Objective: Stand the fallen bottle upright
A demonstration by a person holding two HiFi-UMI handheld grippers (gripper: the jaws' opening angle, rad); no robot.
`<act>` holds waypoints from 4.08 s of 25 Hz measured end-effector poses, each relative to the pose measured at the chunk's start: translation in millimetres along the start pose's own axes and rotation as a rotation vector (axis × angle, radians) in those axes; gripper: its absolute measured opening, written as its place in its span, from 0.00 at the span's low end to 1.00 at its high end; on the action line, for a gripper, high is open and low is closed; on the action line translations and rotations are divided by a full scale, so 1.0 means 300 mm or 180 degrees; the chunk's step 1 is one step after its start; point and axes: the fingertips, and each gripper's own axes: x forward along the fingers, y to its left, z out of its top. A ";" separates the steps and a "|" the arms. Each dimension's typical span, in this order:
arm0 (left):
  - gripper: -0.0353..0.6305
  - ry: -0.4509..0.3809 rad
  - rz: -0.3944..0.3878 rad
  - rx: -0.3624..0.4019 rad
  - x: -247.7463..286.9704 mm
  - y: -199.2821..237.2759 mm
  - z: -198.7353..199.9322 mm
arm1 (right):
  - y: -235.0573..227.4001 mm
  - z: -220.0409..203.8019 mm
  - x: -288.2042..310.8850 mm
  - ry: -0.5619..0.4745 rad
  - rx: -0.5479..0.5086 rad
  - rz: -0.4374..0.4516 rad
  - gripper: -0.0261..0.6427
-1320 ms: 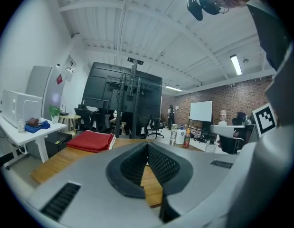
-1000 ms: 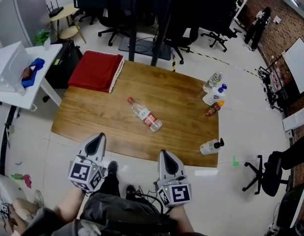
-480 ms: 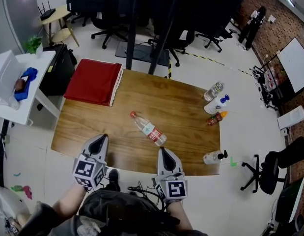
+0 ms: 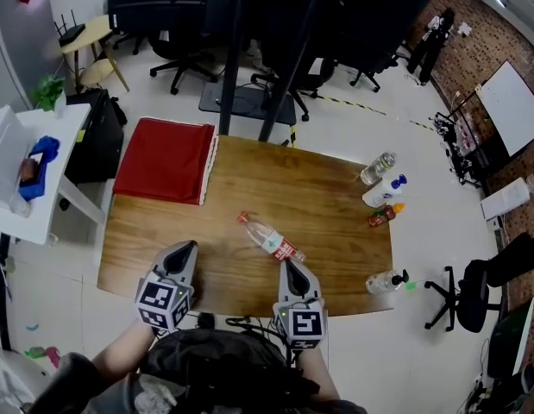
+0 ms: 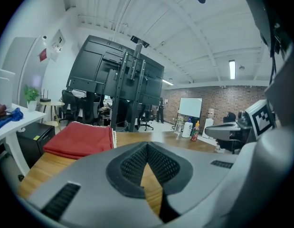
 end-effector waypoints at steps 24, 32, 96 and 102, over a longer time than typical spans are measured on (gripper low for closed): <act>0.10 0.0272 0.0227 -0.0042 0.226 -0.067 -0.069 | -0.166 -0.097 0.160 0.0501 0.0072 0.0366 0.08; 0.10 0.0321 0.0299 -0.0020 0.278 -0.074 -0.065 | -0.191 -0.145 0.203 0.0760 0.0048 0.0517 0.26; 0.10 0.0683 0.0449 -0.0348 0.589 0.156 -0.147 | -0.128 -0.578 0.590 0.2901 -0.1259 0.1765 0.69; 0.10 0.0670 0.0478 -0.0375 0.591 0.151 -0.145 | -0.139 -0.587 0.600 0.2911 -0.1482 0.1726 0.64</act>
